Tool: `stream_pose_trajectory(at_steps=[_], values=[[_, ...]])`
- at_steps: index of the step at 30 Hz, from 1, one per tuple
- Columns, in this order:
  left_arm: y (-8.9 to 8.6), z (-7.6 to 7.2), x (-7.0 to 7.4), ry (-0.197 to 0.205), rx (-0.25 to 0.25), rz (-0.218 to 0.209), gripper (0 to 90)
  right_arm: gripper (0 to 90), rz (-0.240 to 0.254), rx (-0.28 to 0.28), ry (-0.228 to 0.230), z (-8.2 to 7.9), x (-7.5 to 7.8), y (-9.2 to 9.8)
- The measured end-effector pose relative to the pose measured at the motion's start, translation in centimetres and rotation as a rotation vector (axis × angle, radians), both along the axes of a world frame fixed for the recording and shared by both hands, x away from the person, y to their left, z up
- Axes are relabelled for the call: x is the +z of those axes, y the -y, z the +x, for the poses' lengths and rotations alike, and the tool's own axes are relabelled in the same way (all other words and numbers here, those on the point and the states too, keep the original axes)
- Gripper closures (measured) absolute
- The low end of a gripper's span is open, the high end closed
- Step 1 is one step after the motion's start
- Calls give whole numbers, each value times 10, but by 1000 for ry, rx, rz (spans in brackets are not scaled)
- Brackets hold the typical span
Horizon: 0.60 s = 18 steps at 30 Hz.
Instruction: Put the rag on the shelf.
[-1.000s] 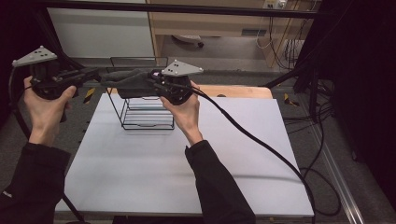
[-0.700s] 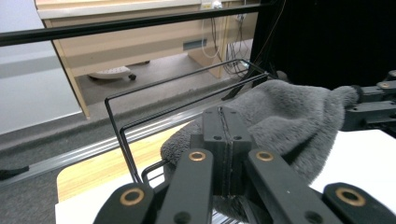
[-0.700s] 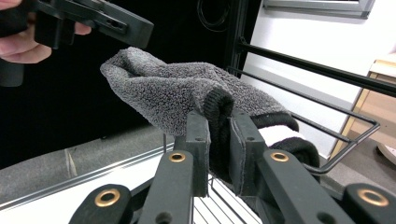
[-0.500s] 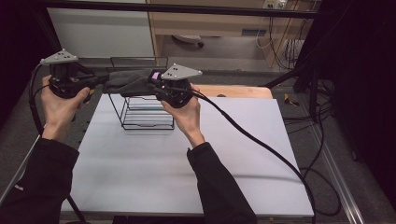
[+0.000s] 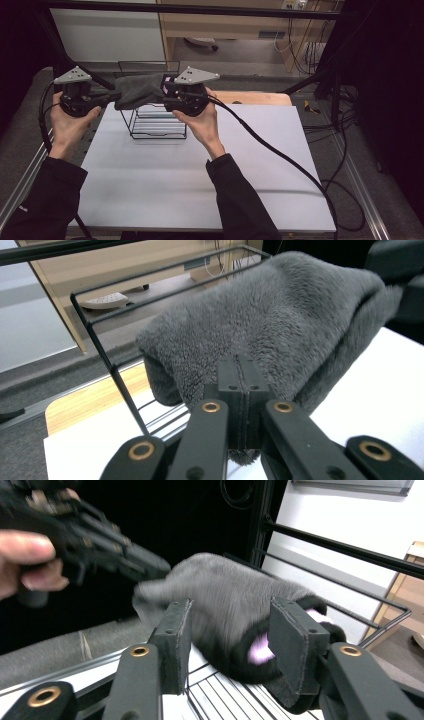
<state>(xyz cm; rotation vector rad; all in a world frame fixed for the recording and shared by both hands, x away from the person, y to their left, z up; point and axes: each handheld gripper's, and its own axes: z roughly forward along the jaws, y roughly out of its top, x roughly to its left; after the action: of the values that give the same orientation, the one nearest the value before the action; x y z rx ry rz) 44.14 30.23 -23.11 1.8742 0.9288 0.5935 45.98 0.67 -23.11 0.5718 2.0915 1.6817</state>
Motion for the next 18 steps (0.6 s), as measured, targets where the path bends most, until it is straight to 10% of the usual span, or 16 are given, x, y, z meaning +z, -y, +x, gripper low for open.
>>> stream_pose_trajectory(at_steps=[8, 18], values=[[4, 4, -18, -11, -5, 17, 899, 900, -19, 30, -93, 11, -1, -11], [7, 11, -36, -11, 13, 18, 899, 900, -103, -31, -156, 24, -34, -15]])
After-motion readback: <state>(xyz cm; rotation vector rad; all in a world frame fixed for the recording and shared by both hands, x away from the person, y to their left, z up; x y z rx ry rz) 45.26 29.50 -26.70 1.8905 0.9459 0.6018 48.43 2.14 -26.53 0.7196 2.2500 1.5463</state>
